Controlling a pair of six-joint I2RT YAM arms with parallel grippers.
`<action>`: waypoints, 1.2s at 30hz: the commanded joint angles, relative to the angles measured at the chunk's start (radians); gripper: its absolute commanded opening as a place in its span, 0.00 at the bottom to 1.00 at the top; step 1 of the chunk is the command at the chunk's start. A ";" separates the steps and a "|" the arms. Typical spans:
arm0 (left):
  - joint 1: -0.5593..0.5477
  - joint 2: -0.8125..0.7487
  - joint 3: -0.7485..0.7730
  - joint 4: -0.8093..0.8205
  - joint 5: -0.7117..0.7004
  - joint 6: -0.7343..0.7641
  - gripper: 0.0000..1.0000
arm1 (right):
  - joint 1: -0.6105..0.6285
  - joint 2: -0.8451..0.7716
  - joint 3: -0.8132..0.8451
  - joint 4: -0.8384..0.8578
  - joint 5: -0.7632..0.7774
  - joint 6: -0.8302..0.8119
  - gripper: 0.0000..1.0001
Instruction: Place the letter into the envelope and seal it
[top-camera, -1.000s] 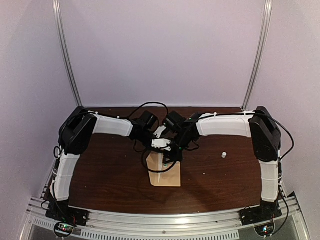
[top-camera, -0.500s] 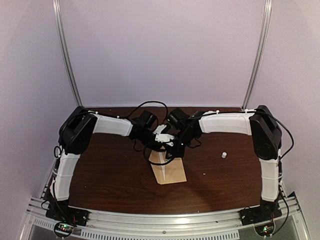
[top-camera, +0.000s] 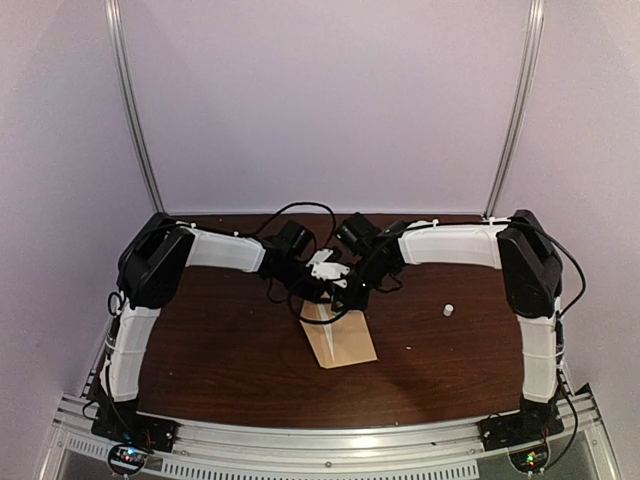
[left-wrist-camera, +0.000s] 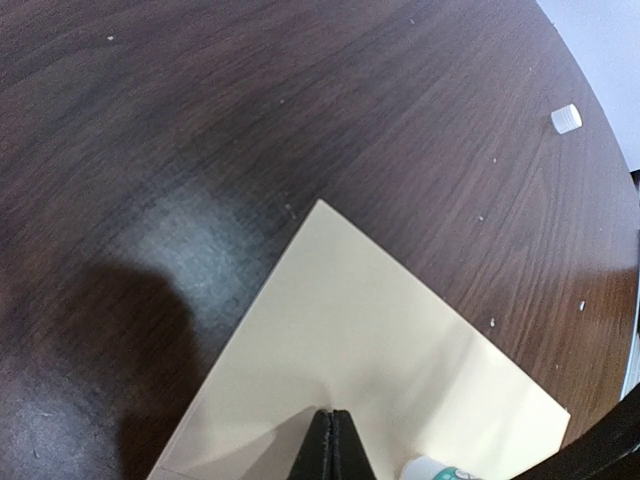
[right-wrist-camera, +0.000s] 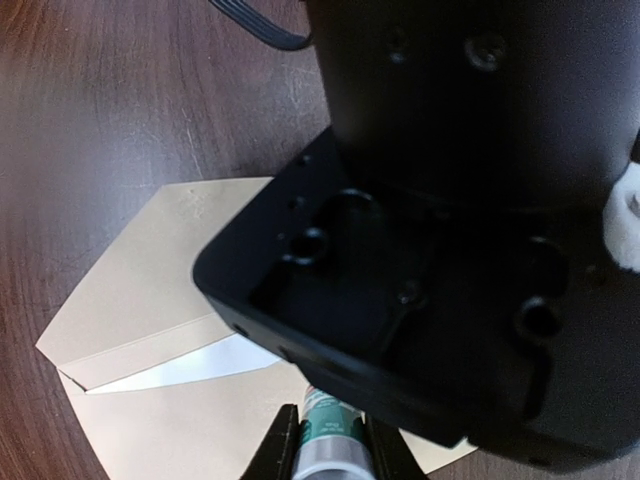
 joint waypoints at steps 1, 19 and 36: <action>-0.003 0.038 0.001 -0.030 0.007 0.015 0.00 | -0.013 0.027 0.007 -0.037 0.016 -0.011 0.00; -0.003 0.039 0.004 -0.040 -0.013 0.022 0.00 | 0.051 -0.050 -0.077 -0.161 -0.070 -0.072 0.00; -0.003 0.042 0.006 -0.041 0.001 0.024 0.00 | 0.051 -0.068 -0.090 -0.091 0.057 -0.058 0.00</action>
